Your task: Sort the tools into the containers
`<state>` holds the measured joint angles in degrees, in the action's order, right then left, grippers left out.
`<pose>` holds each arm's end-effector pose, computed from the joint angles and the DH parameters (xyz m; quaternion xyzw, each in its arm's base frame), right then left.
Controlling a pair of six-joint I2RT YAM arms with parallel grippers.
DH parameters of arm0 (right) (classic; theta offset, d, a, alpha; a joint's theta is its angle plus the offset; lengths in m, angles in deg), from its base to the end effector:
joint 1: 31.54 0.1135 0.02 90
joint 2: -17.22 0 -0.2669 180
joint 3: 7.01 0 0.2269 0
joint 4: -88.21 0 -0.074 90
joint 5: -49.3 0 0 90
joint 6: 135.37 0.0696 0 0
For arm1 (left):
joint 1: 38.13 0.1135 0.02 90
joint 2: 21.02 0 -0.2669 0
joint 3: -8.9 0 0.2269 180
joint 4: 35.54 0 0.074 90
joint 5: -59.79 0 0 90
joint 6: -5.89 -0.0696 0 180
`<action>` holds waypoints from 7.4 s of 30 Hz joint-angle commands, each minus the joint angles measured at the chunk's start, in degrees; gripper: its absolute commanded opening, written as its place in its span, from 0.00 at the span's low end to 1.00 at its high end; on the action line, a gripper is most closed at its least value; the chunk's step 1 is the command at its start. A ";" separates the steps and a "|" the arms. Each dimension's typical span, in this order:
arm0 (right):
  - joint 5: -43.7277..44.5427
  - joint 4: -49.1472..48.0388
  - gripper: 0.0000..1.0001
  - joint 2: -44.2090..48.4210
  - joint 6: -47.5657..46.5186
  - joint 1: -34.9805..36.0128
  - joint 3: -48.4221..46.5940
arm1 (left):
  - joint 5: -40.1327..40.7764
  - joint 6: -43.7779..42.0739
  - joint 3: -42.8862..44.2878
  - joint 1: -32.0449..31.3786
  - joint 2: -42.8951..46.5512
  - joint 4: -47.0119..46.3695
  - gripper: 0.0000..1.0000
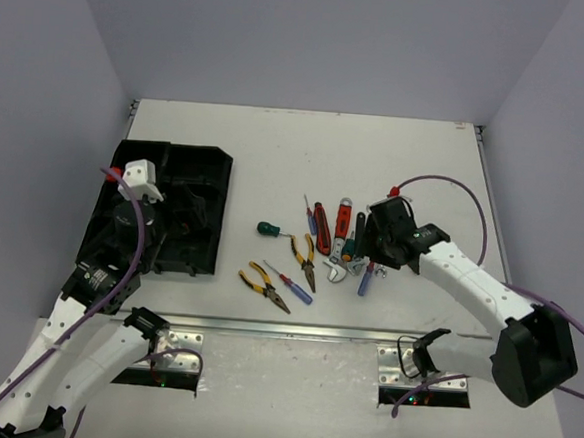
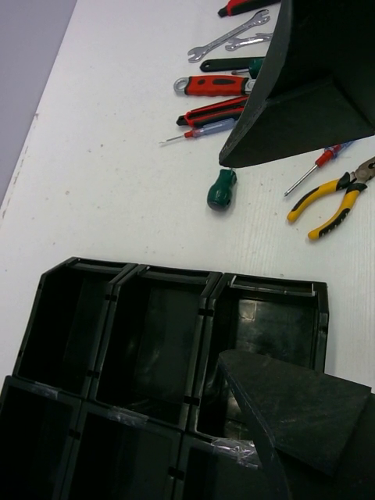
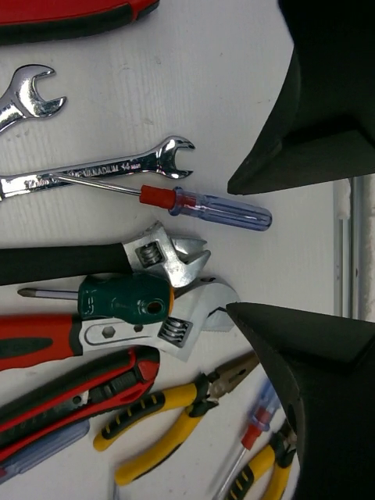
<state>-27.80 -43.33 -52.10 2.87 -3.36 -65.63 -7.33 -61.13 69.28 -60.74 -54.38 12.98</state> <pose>0.2025 0.0909 0.1993 0.1962 0.9381 0.0783 0.2746 0.1283 -0.0241 0.3127 -0.1142 0.8098 -0.0626 0.5721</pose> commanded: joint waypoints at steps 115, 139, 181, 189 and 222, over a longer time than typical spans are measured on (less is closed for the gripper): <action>-0.39 -18.46 0.99 2.22 -2.91 7.50 4.97 | 2.50 20.19 52.36 35.53 -68.43 7.52 1.00; -7.71 -17.56 0.53 -29.37 -31.82 29.75 -14.43 | -23.64 1.54 -1.80 24.37 -5.18 -7.22 1.00; -11.33 -37.88 0.00 2.87 -28.46 33.08 -1.83 | -50.91 26.85 -20.14 -5.63 -17.61 -62.80 0.15; -2.10 -36.75 0.84 4.02 -24.77 31.97 -2.37 | -42.91 22.43 -14.17 -7.13 -19.07 -51.28 0.00; 15.57 -16.60 0.99 25.12 -18.68 26.29 8.62 | 3.27 12.60 55.46 39.84 -79.11 -0.95 0.00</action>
<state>-13.74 -59.03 -23.92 -16.98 23.33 -55.78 1.44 -47.77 124.62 -21.42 -133.01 13.45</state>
